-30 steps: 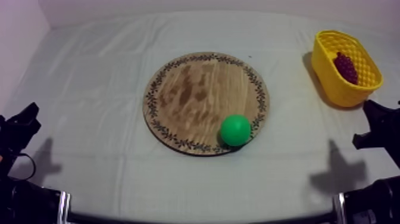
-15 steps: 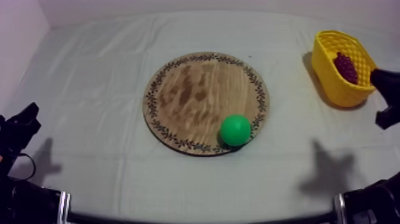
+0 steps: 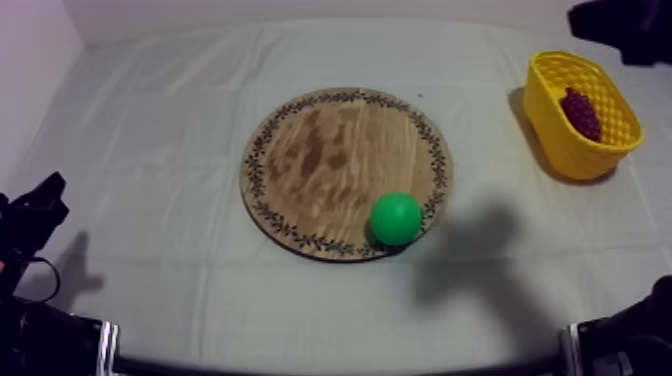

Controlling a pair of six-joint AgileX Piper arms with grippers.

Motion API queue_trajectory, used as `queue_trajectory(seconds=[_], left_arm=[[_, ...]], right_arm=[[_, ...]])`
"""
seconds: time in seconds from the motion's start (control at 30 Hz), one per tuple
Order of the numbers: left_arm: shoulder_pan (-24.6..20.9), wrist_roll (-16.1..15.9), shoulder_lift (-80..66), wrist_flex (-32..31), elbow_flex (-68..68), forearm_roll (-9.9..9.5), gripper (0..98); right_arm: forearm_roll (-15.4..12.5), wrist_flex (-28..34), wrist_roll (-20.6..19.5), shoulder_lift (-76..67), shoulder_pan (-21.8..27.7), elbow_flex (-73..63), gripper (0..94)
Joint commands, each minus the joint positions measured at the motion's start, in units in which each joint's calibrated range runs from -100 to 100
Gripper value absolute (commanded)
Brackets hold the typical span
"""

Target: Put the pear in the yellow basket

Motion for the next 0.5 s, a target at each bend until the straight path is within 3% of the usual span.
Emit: queue_trajectory(seconds=[0.0,0.27,0.47], left_arm=[[0.02,-0.01,0.0,-0.01,0.0,0.02,0.1],[0.02,-0.01,0.0,-0.01,0.0,0.02,0.1],[0.02,-0.01,0.0,-0.01,0.0,0.02,0.1]], right_arm=[[1.66,5.72,-3.44,8.59,-3.38,-8.61,0.3],[3.76,18.12,-8.43,22.51,-6.76,-20.57,0.3],[4.38,21.86,-12.37,29.82,-8.58,-26.01,0.2]])
